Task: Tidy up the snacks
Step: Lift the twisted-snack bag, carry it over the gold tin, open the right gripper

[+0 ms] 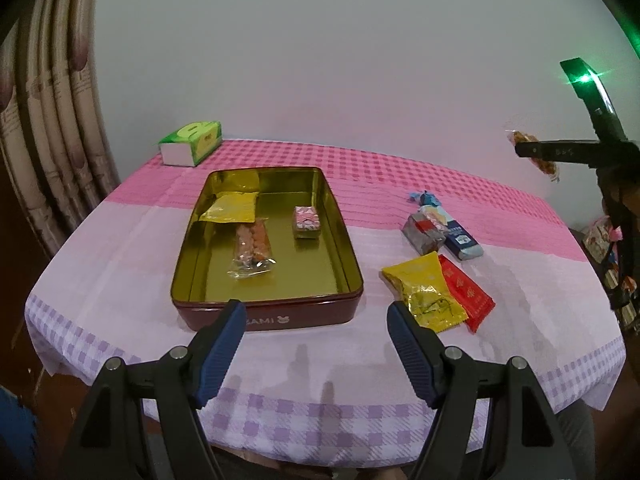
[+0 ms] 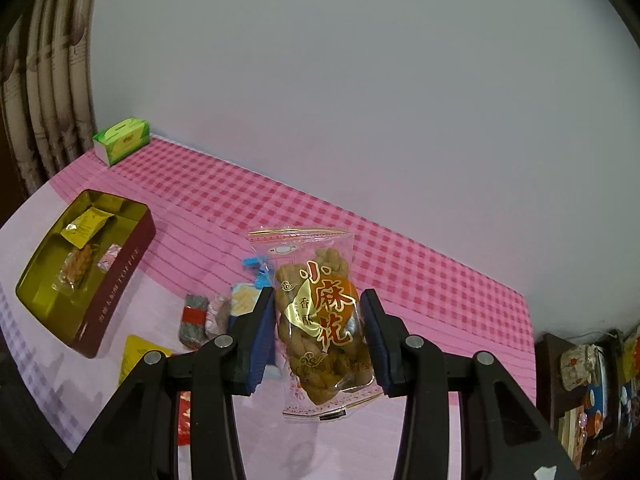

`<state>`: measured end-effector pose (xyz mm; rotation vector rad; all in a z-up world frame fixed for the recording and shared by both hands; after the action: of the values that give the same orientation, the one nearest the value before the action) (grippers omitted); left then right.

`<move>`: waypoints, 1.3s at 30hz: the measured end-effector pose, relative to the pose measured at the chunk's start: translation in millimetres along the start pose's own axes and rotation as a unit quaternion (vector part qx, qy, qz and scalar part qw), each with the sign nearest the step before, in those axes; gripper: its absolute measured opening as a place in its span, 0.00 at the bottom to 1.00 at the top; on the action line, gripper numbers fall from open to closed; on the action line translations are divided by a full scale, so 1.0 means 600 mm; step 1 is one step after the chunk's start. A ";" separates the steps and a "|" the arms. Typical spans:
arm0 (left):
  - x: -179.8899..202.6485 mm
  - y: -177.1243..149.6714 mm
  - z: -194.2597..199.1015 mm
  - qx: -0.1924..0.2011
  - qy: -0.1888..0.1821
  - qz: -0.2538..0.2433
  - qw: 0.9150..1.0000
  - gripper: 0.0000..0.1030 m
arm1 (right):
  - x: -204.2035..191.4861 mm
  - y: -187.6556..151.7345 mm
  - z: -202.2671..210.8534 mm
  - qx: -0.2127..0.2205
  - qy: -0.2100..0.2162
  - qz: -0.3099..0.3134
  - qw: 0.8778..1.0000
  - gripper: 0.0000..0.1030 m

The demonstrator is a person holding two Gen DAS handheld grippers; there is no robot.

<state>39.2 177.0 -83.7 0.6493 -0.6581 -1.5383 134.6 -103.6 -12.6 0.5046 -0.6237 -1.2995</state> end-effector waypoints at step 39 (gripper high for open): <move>-0.177 -0.008 -0.044 -0.067 0.074 0.130 0.987 0.72 | -0.468 0.076 -0.247 -0.064 0.136 0.110 0.983 0.38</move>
<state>62.1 282.4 -103.1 0.5473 -0.5010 -1.2675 226.4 180.1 -130.8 0.4839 -0.3540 -1.0314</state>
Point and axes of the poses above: each gripper's, at about its wrist camera, not at the fingertips, and z roughly against the way its jaws point, x to its right, y to its top, the point moved 6 cm from there along -z, roughly the way its jaws point, and after that the axes turned 9 degrees about y, right-handed, at the moved point
